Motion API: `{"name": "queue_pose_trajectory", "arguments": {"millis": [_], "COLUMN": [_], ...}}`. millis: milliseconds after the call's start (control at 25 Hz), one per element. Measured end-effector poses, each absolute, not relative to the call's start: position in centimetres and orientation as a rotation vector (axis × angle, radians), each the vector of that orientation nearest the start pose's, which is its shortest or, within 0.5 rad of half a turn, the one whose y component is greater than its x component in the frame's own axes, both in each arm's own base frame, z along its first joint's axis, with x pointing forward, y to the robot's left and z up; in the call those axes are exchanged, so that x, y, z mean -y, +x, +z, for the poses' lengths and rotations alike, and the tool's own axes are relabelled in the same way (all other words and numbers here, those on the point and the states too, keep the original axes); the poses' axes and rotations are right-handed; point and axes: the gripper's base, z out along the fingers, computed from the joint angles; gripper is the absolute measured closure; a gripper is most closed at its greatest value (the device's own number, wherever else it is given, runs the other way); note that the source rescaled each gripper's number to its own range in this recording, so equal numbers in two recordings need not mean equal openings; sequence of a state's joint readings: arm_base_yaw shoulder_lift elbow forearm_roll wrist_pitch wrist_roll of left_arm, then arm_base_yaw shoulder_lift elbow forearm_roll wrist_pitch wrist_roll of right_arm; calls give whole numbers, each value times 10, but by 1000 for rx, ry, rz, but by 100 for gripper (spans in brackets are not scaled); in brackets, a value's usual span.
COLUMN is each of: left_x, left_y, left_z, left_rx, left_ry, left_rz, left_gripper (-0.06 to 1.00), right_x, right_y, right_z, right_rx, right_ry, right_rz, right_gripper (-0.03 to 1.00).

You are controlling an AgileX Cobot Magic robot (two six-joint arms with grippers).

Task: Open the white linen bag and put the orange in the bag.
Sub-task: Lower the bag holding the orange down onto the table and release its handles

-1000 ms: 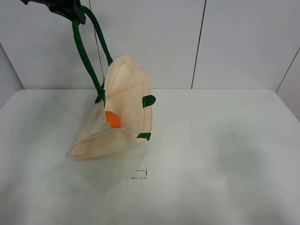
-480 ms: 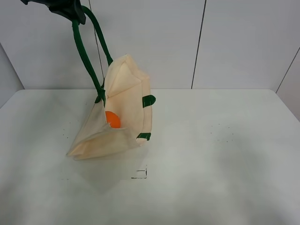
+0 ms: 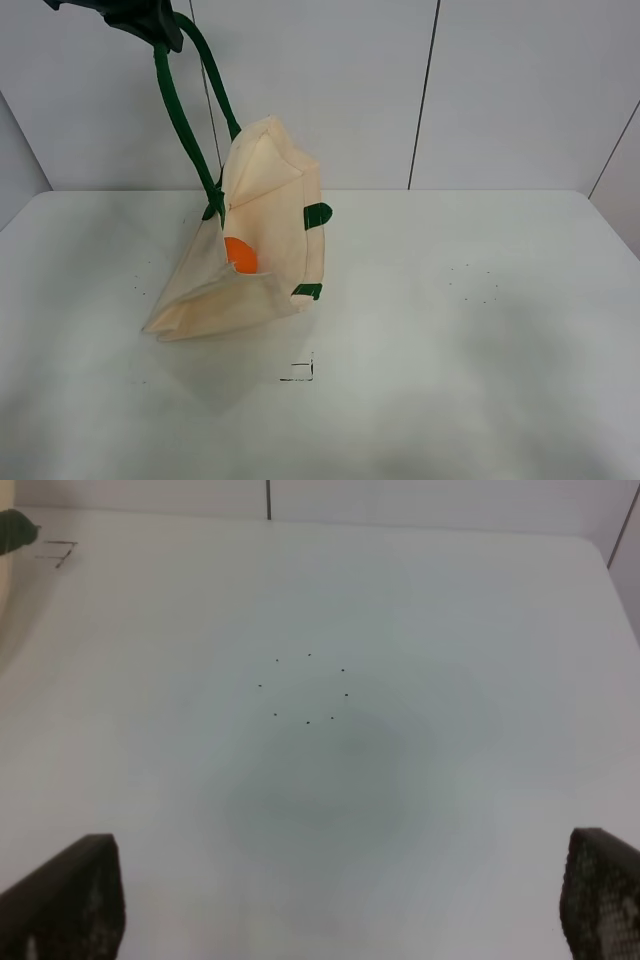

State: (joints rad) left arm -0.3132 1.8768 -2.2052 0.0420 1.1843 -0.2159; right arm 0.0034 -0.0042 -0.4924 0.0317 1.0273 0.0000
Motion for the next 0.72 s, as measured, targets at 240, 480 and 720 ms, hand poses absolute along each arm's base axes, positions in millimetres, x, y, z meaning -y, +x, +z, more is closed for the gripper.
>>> {"name": "queue_pose_trajectory", "arguments": {"millis": [240, 480, 720], "left_x": [128, 153, 177], "left_y": [400, 437, 463], "left_z": [423, 352, 274], "left_rx": [-2387, -2561, -2709], "left_ry": [116, 118, 209], "left_rz": [-232, -375, -387], "left_gripper": [94, 94, 93], "right_x": [-2, -2, -2], "right_y": [-3, -3, -3], "right_z": [278, 278, 278], "right_rx": [-2014, -2014, -2014], "right_ry": [-4, -4, -4], "right_rz": [40, 40, 40], "right_gripper": [-3, -3, -3]}}
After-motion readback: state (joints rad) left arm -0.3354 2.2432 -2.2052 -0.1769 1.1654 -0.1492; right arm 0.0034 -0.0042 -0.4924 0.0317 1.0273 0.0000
